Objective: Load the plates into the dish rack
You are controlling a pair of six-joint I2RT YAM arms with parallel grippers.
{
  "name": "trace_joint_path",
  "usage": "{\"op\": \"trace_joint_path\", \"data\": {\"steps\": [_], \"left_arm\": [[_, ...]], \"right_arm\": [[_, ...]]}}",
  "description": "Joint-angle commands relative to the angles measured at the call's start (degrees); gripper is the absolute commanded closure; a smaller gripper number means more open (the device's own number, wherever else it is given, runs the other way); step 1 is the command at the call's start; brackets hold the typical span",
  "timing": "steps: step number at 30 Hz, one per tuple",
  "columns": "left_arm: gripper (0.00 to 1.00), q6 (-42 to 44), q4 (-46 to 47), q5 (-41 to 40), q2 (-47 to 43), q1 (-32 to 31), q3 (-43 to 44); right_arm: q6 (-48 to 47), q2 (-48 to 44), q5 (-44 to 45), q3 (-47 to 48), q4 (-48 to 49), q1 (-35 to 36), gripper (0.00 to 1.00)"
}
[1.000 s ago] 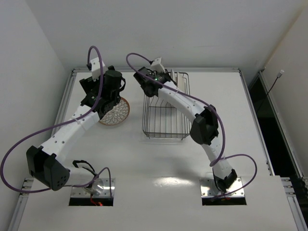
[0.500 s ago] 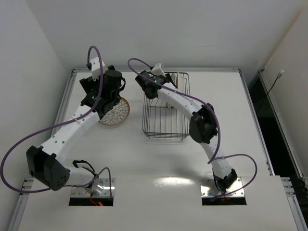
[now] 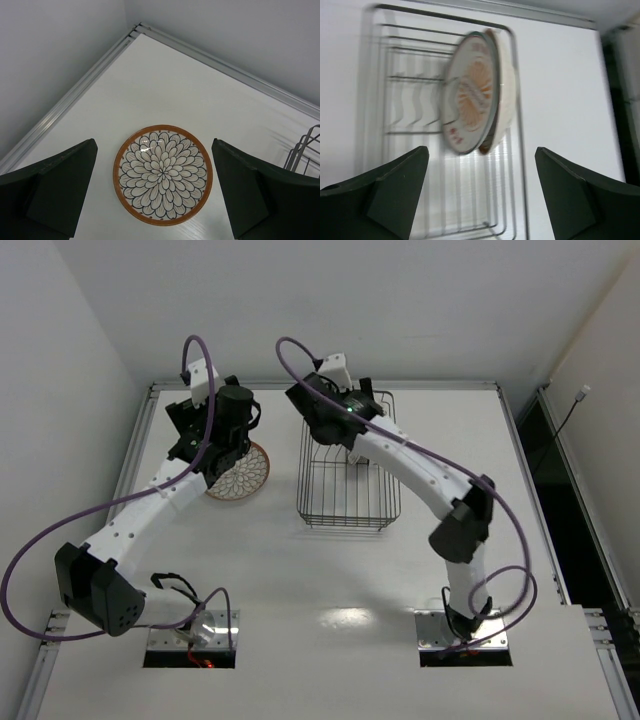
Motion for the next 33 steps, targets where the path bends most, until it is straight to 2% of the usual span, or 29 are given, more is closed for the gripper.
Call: {"op": "trace_joint_path", "data": {"steps": [1,2,5,8,10,13,15,16,17,19,20,24,26,30,33], "left_arm": [[0.0,-0.96,2.26,-3.0,-2.7,-0.62,-0.23],[0.0,-0.97,2.26,-3.63,-3.75,-0.62,-0.75],[0.0,-0.27,5.41,-4.77,-6.12,-0.62,-3.48],[0.0,1.83,8.66,-2.94,-7.36,-0.62,-5.24],[0.0,6.75,10.08,-2.06,-4.92,-1.14,-5.86],[0.0,7.39,4.04,-0.91,0.26,-1.67,-2.27],[0.0,6.33,-2.19,5.91,4.04,0.25,0.55],[0.0,8.59,-2.22,11.69,4.06,1.48,0.56],[0.0,9.13,-2.74,22.97,5.54,4.02,0.56],[0.0,10.27,-3.79,30.17,7.57,5.53,0.56],[0.0,10.8,-5.02,33.6,9.23,5.54,1.78],[0.02,12.74,-12.58,30.49,17.06,1.42,3.2],[0.02,13.35,-12.59,29.33,19.25,-0.34,2.67],[0.02,13.88,-11.98,28.1,21.81,-3.07,1.53],[0.04,13.88,-13.2,25.03,25.06,-3.78,1.53]], "right_arm": [[-1.36,-9.27,-14.61,-6.05,11.04,2.34,0.14],[-1.36,-11.2,-19.13,-10.51,16.55,2.34,0.14],[-1.36,-11.21,-29.18,-14.68,21.07,2.34,0.14],[-0.57,-7.88,-31.4,-14.69,20.57,3.75,0.14],[0.22,-8.48,-31.4,-15.82,20.03,5.49,0.14],[0.22,-12.43,-30.87,-19.42,18.98,6.21,0.14],[-0.3,-18.4,-30.87,-21.97,16.88,6.21,0.13],[-0.31,-20.95,-30.87,-25.55,16.35,6.21,0.13],[-0.31,-27.06,-30.17,-30.37,16.34,6.21,0.13],[0.21,-34.12,-30.86,-35.23,16.34,6.21,0.12],[0.22,-41.29,-30.87,-39.08,16.34,6.21,0.12],[0.22,-55.81,-29.56,-42.55,12.33,6.21,0.05],[-0.3,-59.97,-26.58,-42.55,9.59,6.21,0.01],[-1.71,-67.45,-19.91,-43.16,6.07,6.21,0.01],[-1.71,-71.5,-15.15,-48.25,5.27,6.21,0.01]]}}
